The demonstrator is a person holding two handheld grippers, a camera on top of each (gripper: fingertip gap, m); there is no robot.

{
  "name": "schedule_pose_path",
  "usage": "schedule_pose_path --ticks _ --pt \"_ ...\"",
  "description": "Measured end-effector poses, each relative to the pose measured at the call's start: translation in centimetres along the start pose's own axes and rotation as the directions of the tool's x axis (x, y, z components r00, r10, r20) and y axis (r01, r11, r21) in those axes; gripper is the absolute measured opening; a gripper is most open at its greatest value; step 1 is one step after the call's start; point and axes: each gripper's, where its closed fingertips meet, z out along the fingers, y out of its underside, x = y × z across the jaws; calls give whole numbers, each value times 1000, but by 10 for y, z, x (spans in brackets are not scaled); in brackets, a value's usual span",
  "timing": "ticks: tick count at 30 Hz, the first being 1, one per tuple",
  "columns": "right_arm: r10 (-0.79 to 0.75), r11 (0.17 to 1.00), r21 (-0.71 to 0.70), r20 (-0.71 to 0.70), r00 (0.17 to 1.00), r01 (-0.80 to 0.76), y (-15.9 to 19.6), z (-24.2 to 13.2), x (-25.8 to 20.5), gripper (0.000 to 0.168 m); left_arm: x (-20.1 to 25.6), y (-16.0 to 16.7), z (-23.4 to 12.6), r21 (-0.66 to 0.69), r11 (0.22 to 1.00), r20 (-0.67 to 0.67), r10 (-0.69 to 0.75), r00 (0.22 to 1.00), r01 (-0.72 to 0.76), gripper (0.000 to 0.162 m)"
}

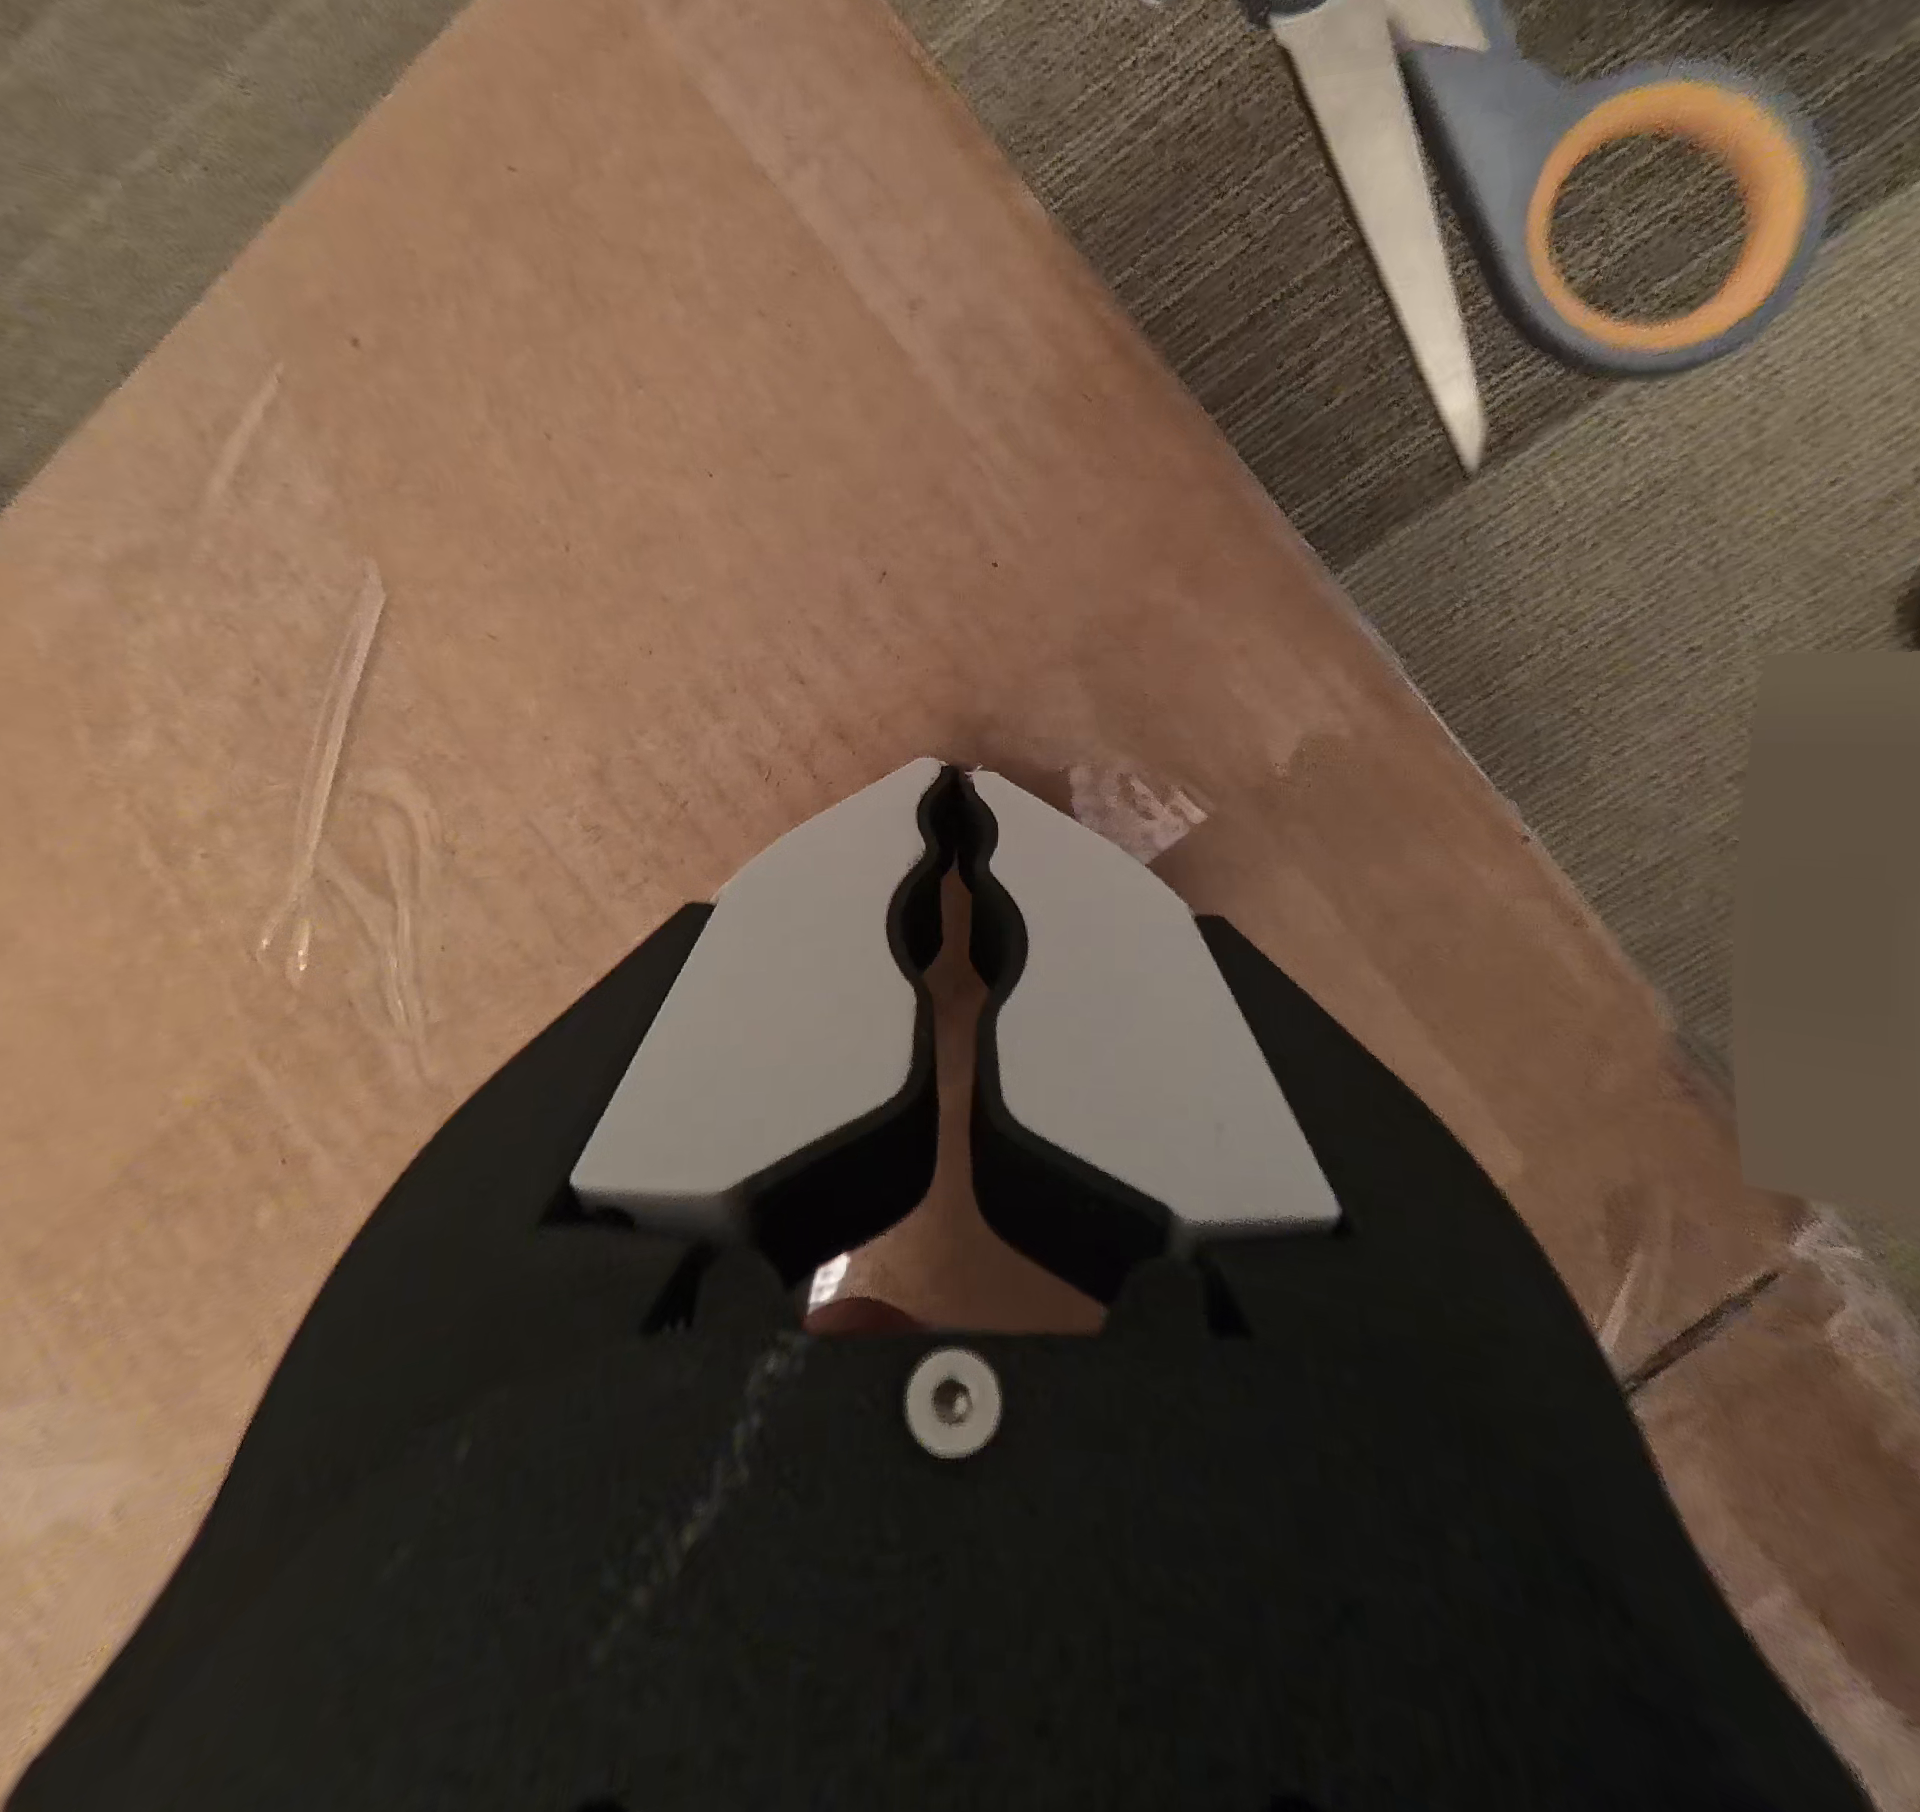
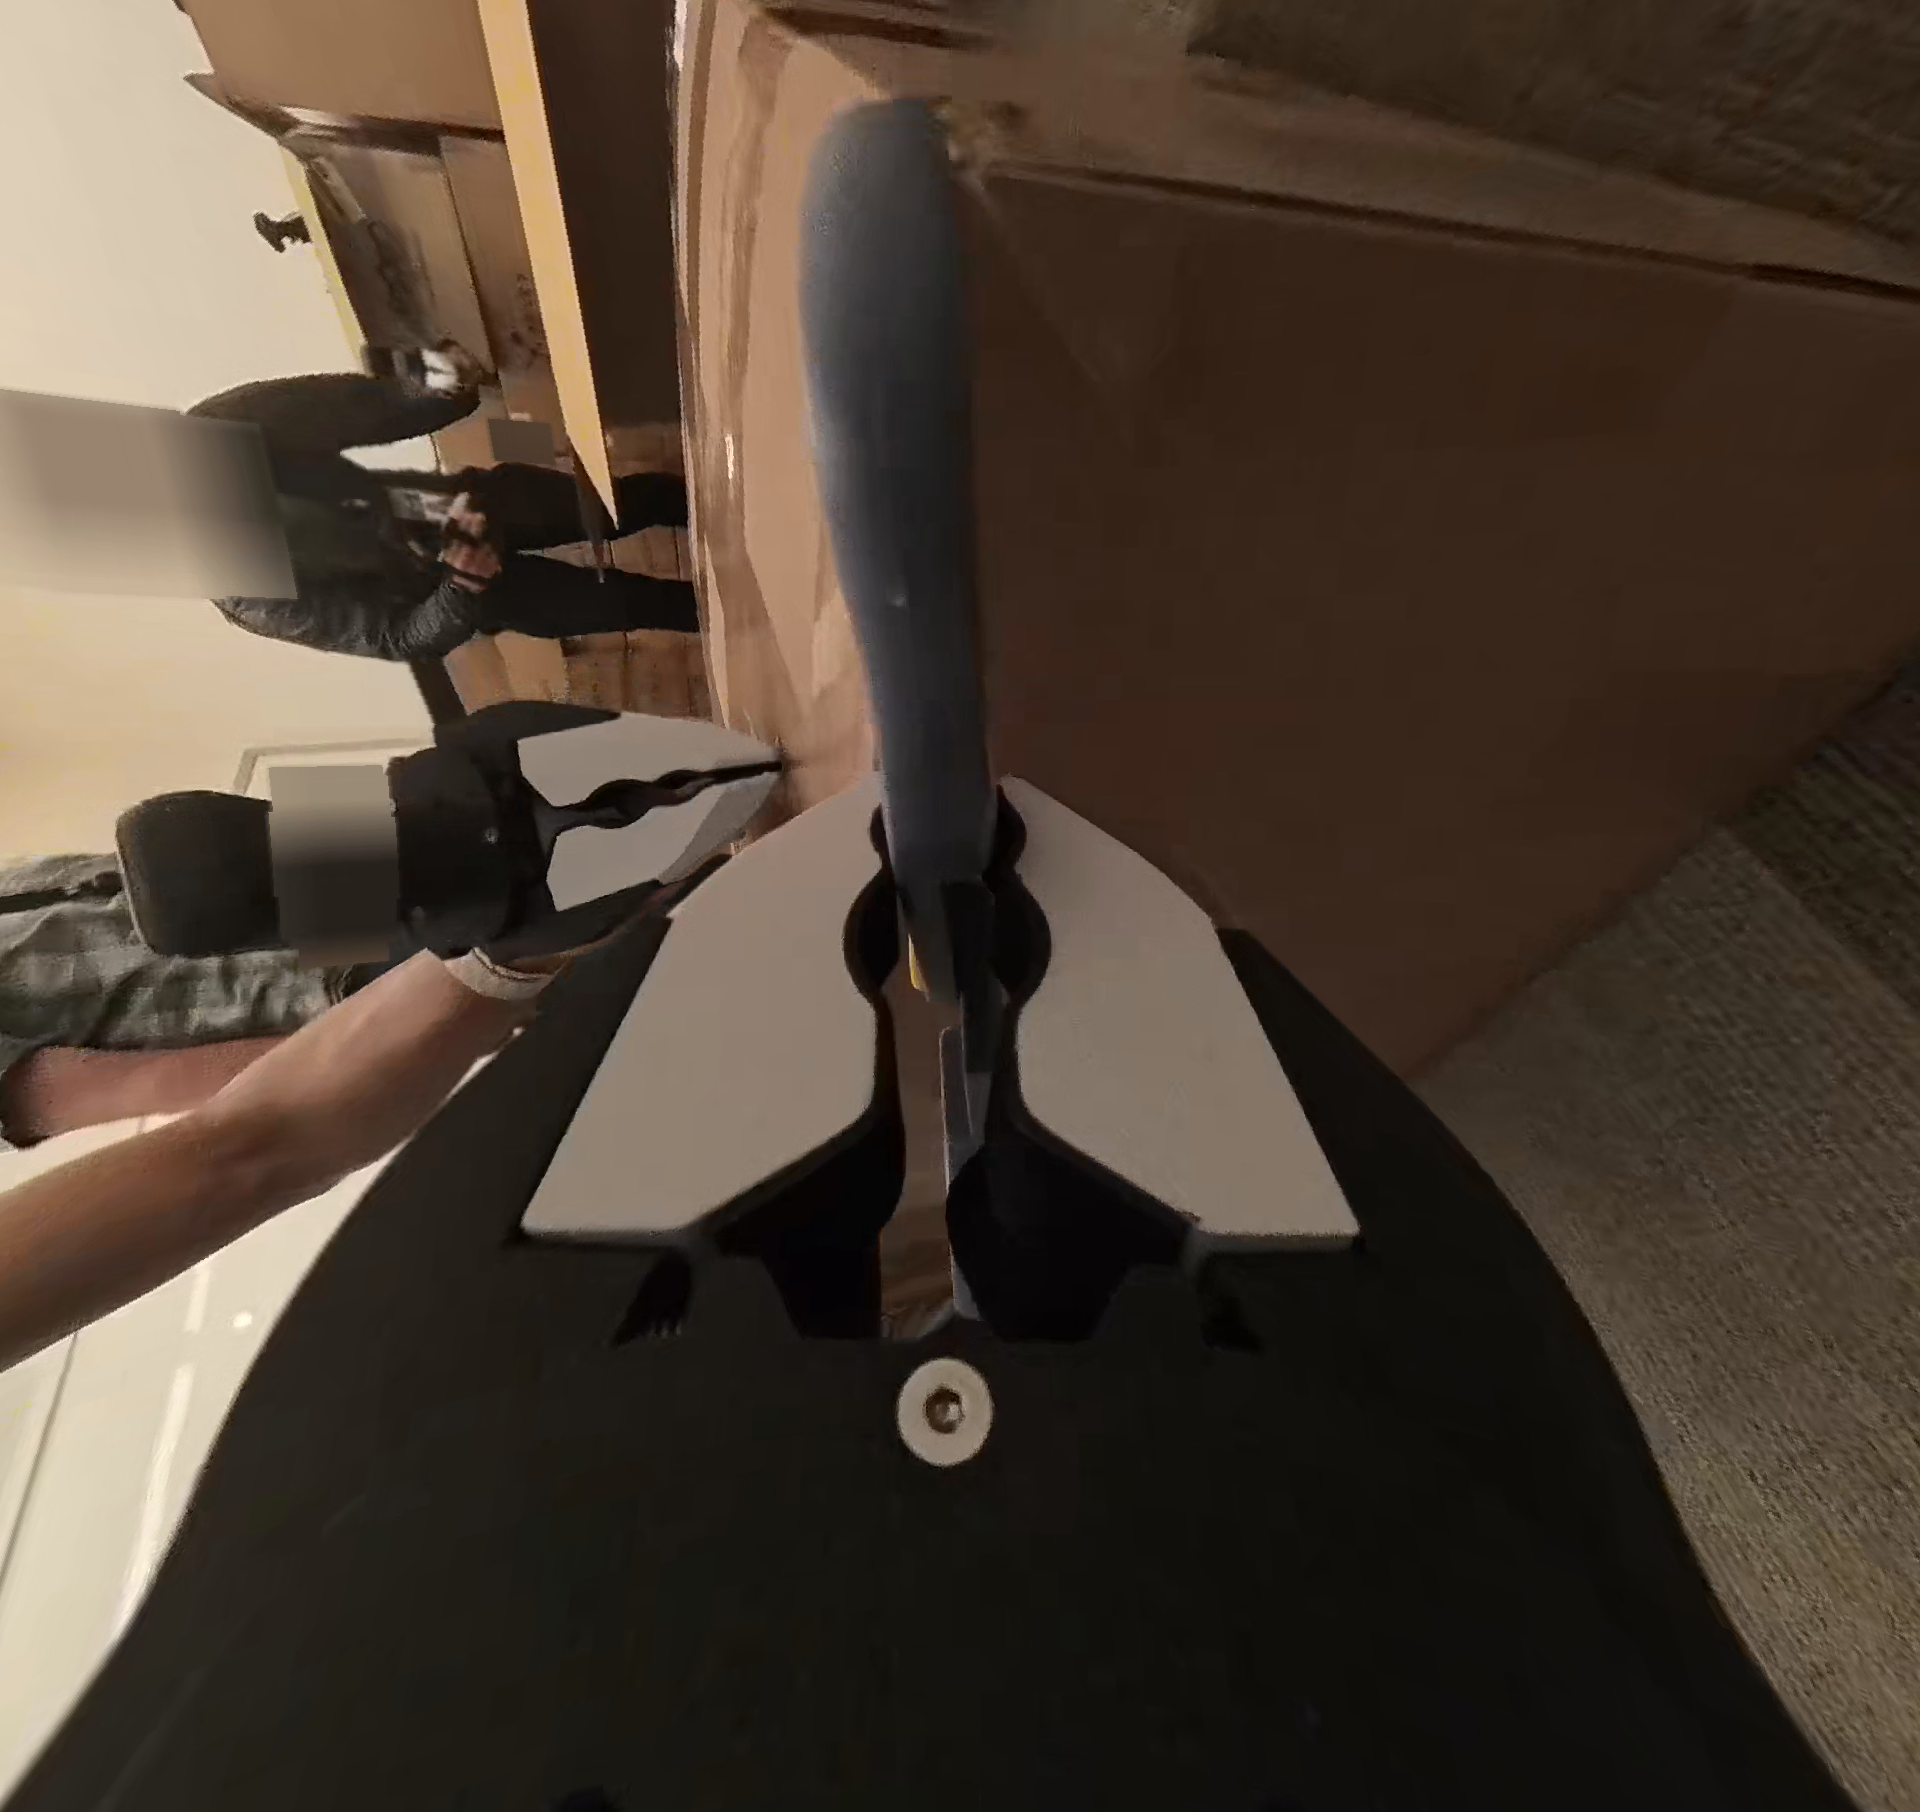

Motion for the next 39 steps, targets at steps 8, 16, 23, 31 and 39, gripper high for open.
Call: schedule_pose_path --ticks 8,16,23,31,39 --pt "30 999 11 0 1000 -30 -15 3 1 12 1 0 0 -48 998 -29 48 998 -50 0" --pt "64 998 -8 -20 998 -64 -5 5 7 12 1 0 -1 -50 996 -34 73 997 -74 0" --pt "85 996 -15 10 996 -85 -8 5 6 12 2 -1 -1 -48 996 -27 70 997 -71 0" --pt "95 995 -30 44 994 -94 -11 1 2 12 3 -1 -2 -56 996 -30 69 997 -70 0" --pt "91 993 -78 26 996 -88 -9 5 4 12 3 -2 -2 -58 996 -34 71 997 -73 0"
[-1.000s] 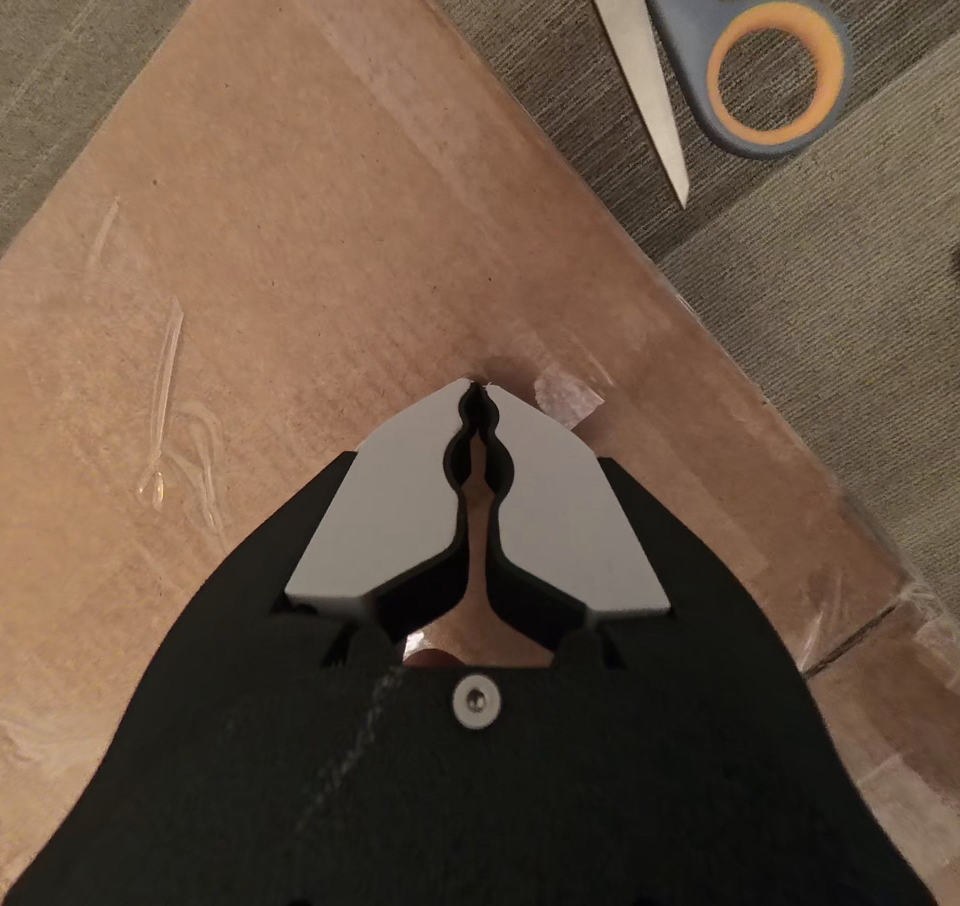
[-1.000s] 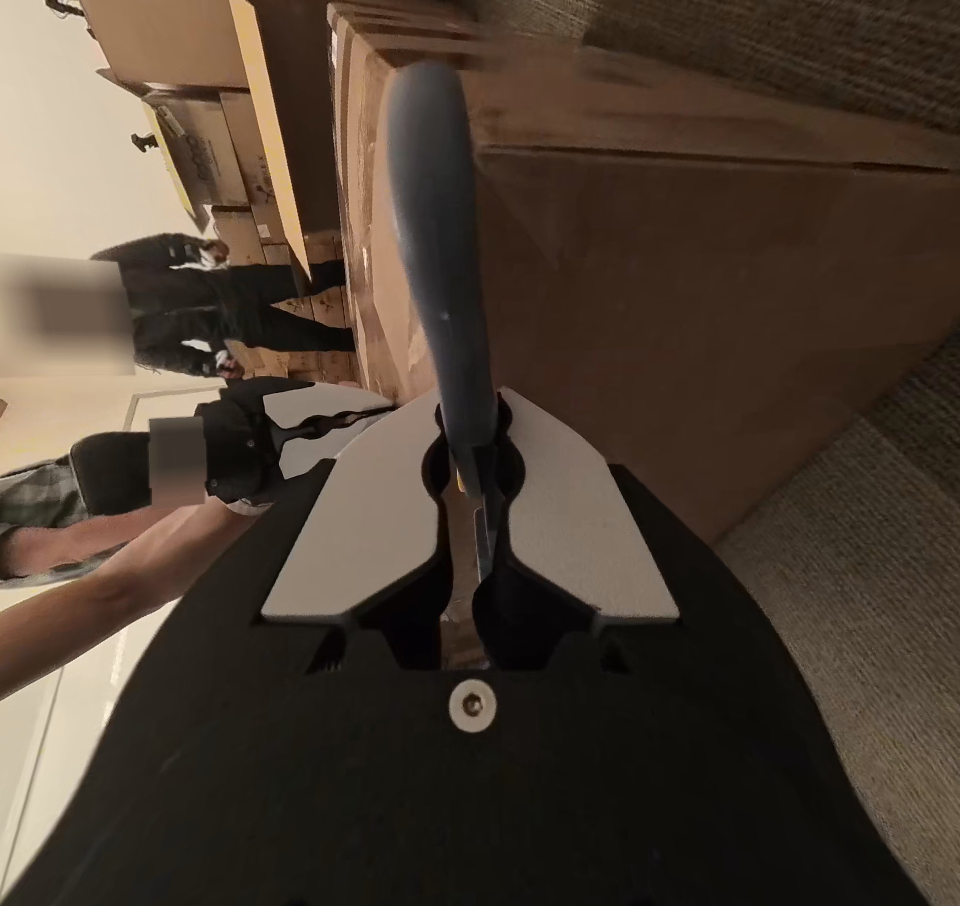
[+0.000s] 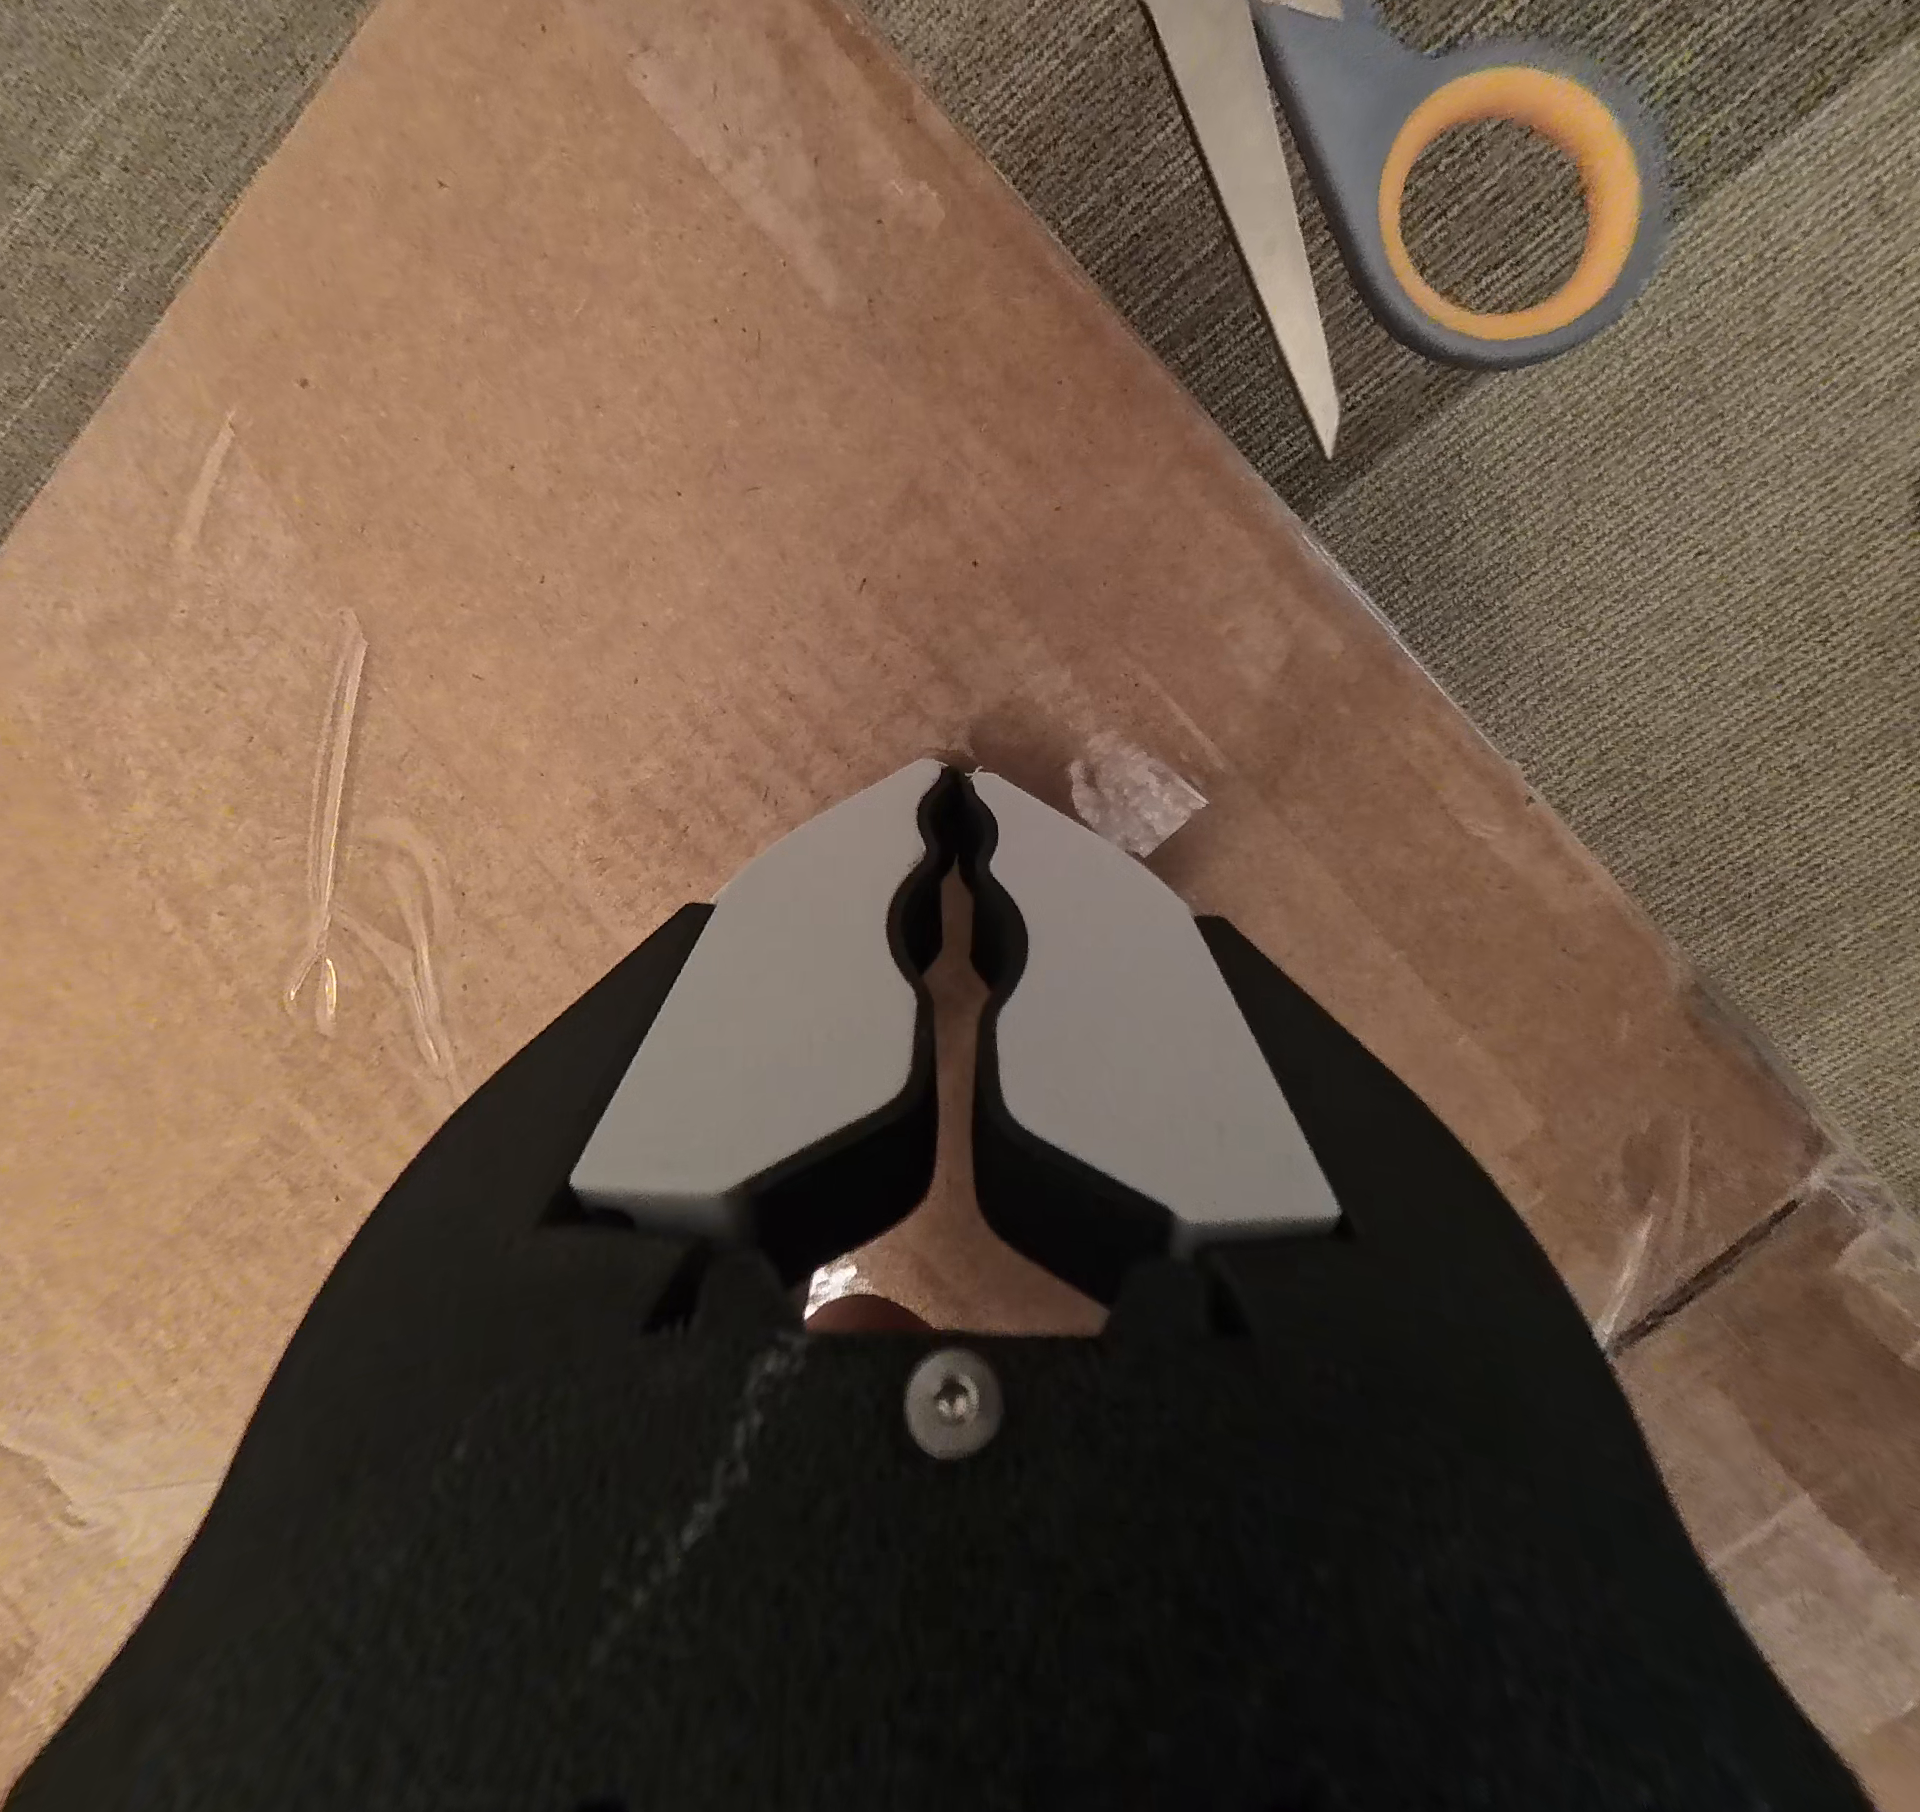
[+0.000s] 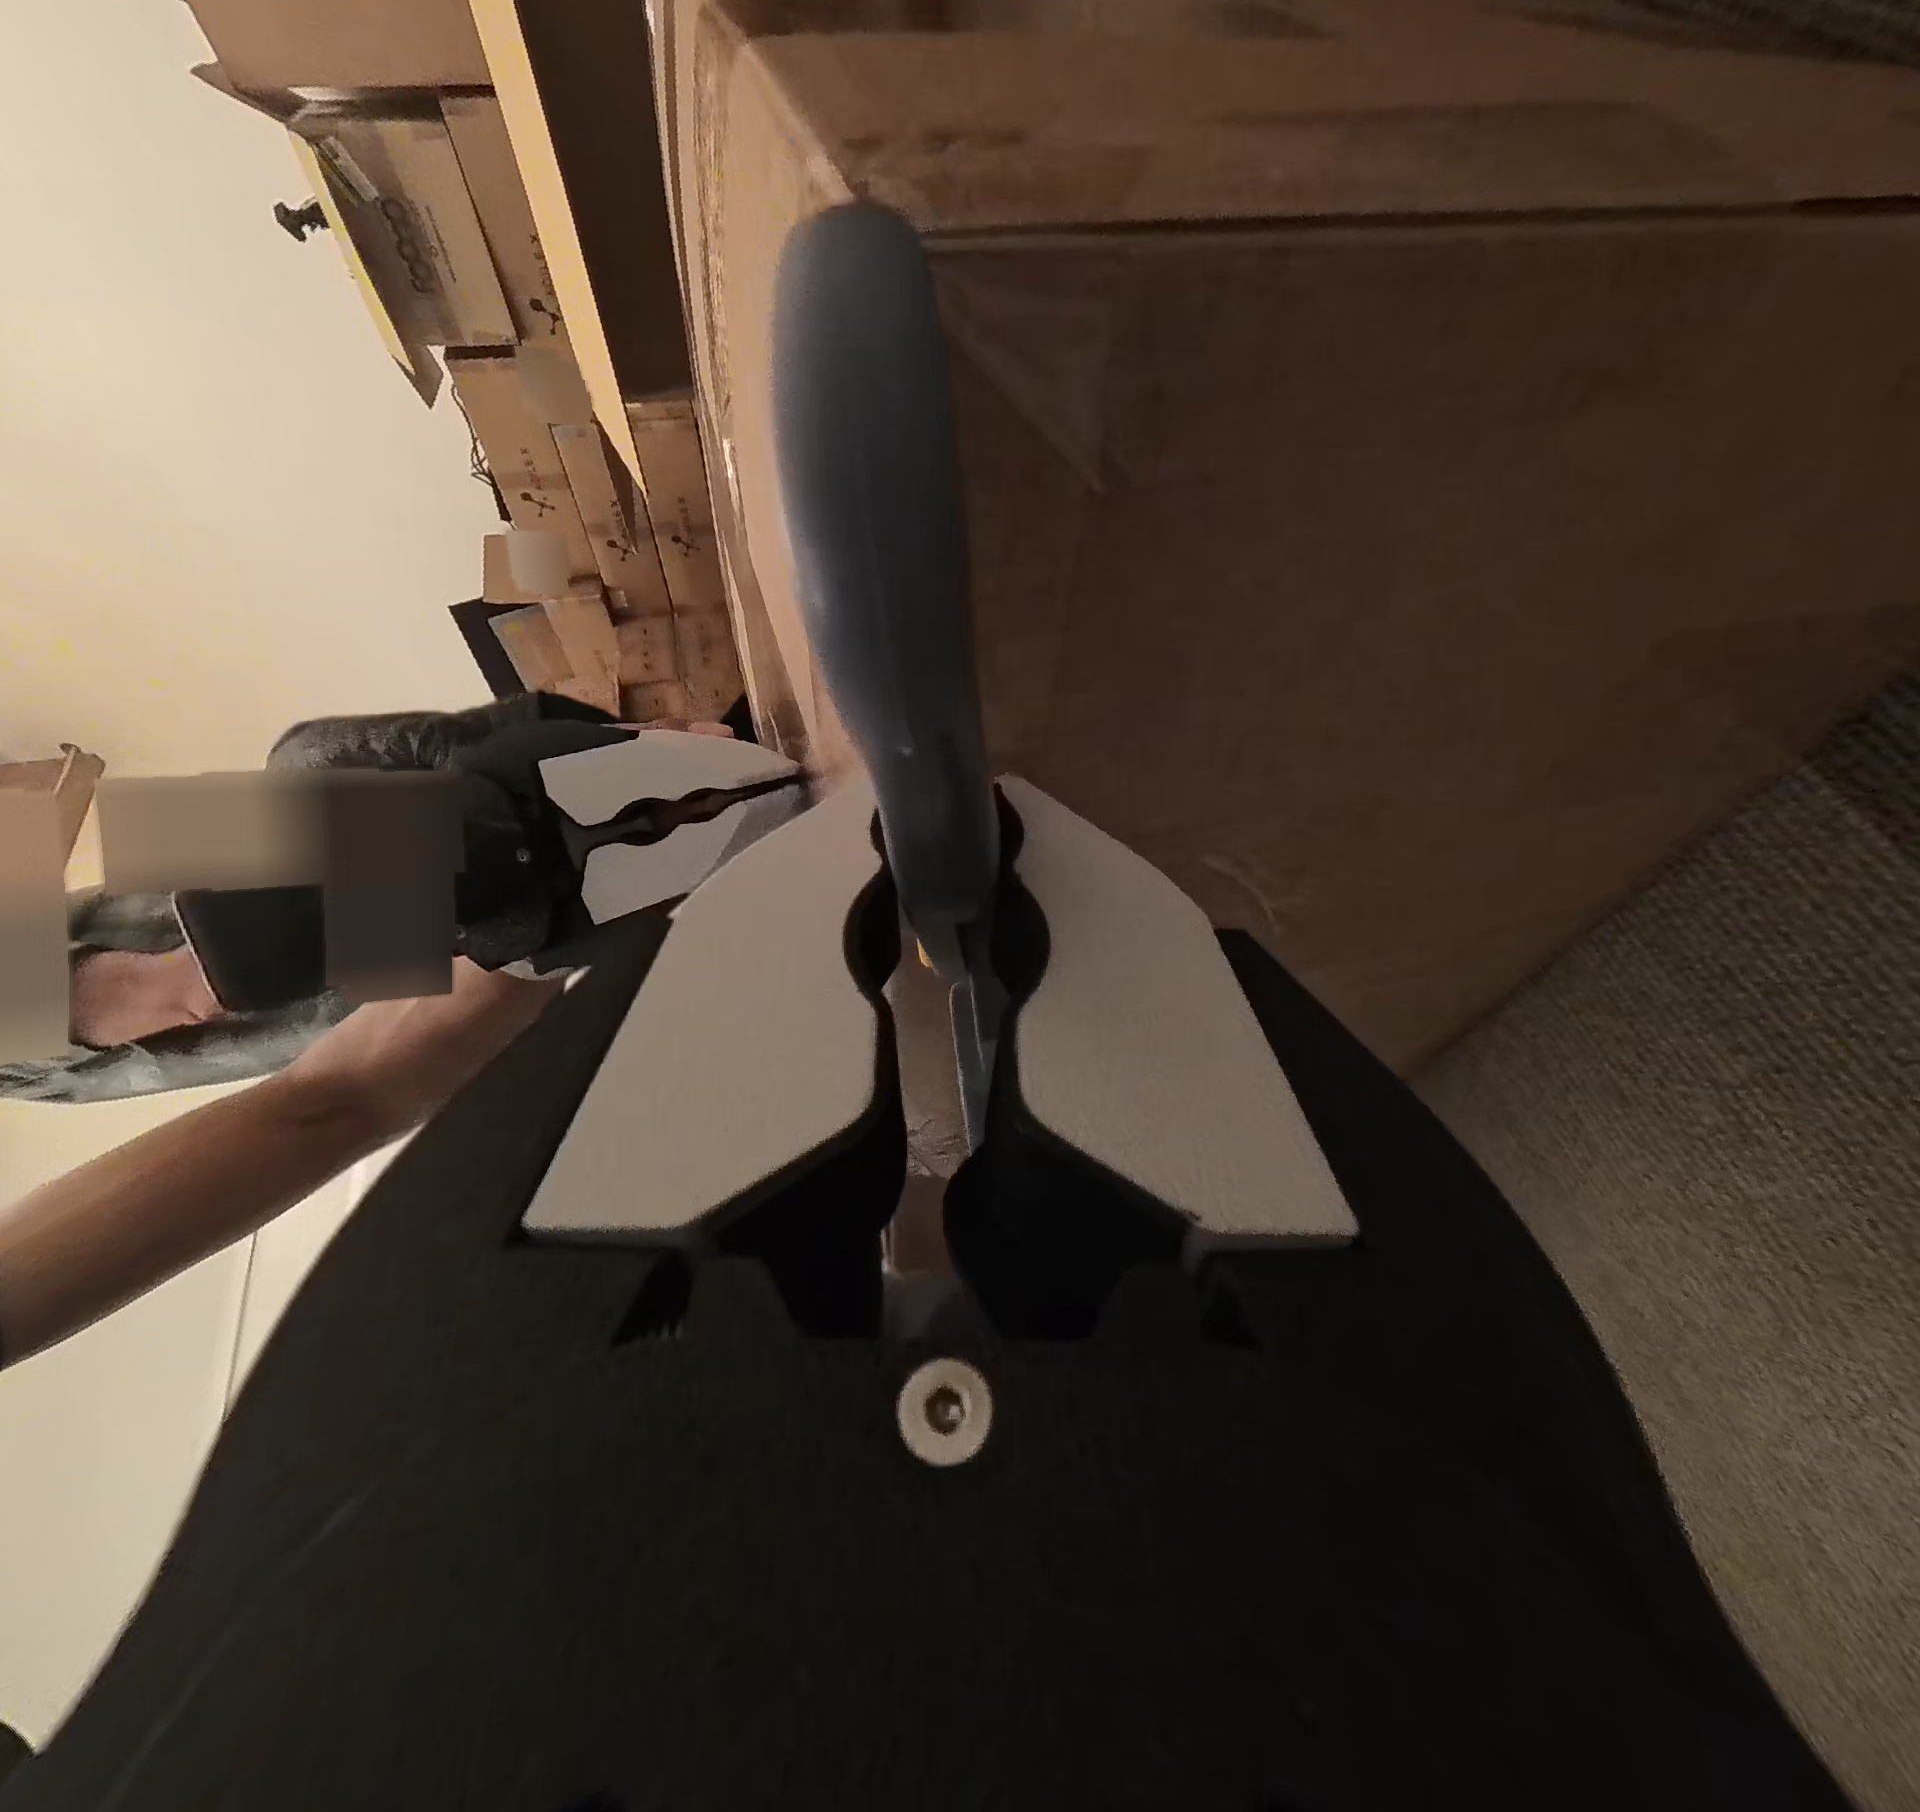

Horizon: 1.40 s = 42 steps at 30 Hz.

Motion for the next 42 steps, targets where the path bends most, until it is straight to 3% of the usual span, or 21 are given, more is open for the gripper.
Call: schedule_pose_path --ticks 12,23,32,42 --pt "24 948 -316 5 1000 -21 5 -11 3 12 1 -1 0 -18 1000 -13 24 1000 -24 0" --pt "65 968 -245 53 997 -50 11 -5 -7 12 1 -1 0 -33 999 -31 36 999 -37 0" --pt "29 956 -291 24 999 -21 29 -3 -14 11 1 -1 0 -9 1000 -41 12 999 -12 0" --pt "30 976 -215 -7 1000 -31 36 5 -7 11 1 -2 0 -6 1000 -50 12 999 -12 0"
